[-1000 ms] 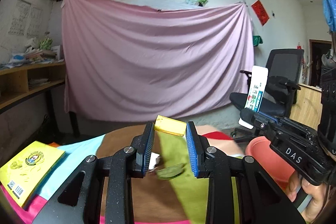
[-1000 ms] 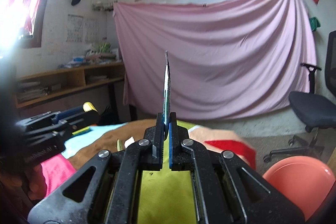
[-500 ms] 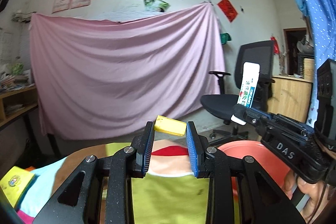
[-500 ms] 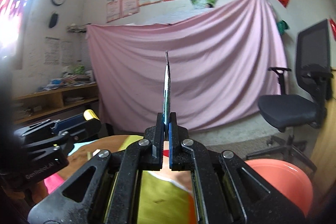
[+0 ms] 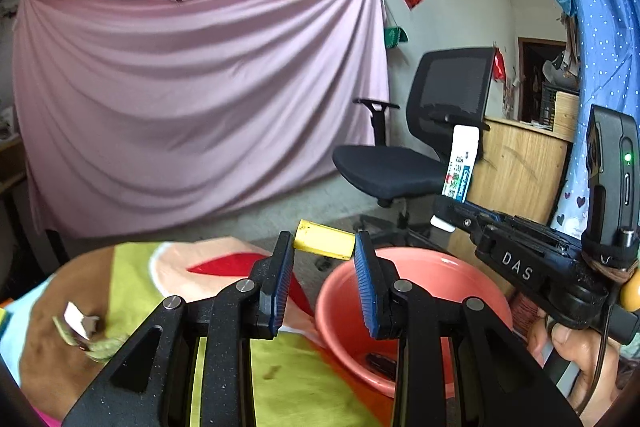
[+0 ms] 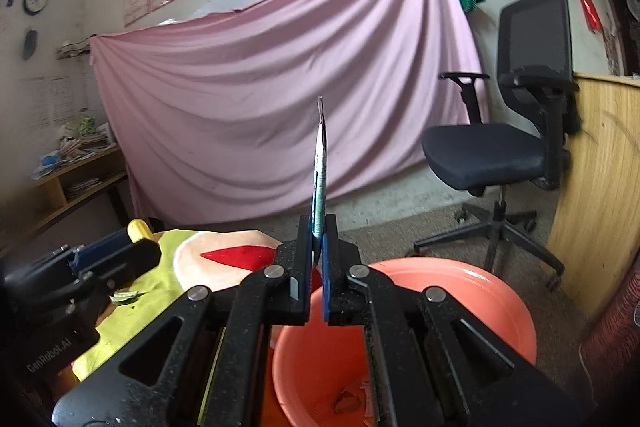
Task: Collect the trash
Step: 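Open the left tool over the basin while the right tool opens to drop the white tube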
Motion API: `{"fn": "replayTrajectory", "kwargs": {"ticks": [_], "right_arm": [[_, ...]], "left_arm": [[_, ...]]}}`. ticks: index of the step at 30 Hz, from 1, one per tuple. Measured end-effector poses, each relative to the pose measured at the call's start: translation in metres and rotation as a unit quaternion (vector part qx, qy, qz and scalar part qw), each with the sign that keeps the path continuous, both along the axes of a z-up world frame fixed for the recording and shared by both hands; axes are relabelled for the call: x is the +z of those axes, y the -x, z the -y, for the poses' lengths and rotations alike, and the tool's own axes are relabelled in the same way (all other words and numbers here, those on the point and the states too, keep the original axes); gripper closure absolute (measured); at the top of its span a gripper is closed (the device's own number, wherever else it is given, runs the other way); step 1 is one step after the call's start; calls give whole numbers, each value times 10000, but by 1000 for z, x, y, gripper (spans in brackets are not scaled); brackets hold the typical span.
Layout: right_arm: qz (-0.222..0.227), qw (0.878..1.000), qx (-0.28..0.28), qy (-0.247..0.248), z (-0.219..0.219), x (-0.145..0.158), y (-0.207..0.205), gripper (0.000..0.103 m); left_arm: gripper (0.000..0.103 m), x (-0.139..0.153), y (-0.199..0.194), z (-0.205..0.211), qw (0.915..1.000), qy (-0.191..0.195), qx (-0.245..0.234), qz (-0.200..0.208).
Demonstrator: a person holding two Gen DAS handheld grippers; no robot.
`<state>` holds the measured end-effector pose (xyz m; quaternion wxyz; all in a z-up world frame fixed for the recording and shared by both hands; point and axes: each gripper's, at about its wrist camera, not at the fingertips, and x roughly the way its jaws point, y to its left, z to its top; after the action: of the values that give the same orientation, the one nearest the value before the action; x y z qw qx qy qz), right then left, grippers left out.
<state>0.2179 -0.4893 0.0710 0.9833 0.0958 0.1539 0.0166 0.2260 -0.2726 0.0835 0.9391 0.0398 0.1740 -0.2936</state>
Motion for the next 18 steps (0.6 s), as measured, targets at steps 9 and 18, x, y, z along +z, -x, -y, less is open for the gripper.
{"fn": "replayTrajectory", "kwargs": {"ticks": [9, 18], "right_arm": [[-367, 9988, -277, -184, 20, -10, -7, 36], [-590, 9965, -442, -383, 31, -16, -11, 34]], "left_arm": [[77, -10, -15, 31, 9964, -413, -284, -676], [75, -15, -25, 43, 9921, -410, -485, -1083]]}}
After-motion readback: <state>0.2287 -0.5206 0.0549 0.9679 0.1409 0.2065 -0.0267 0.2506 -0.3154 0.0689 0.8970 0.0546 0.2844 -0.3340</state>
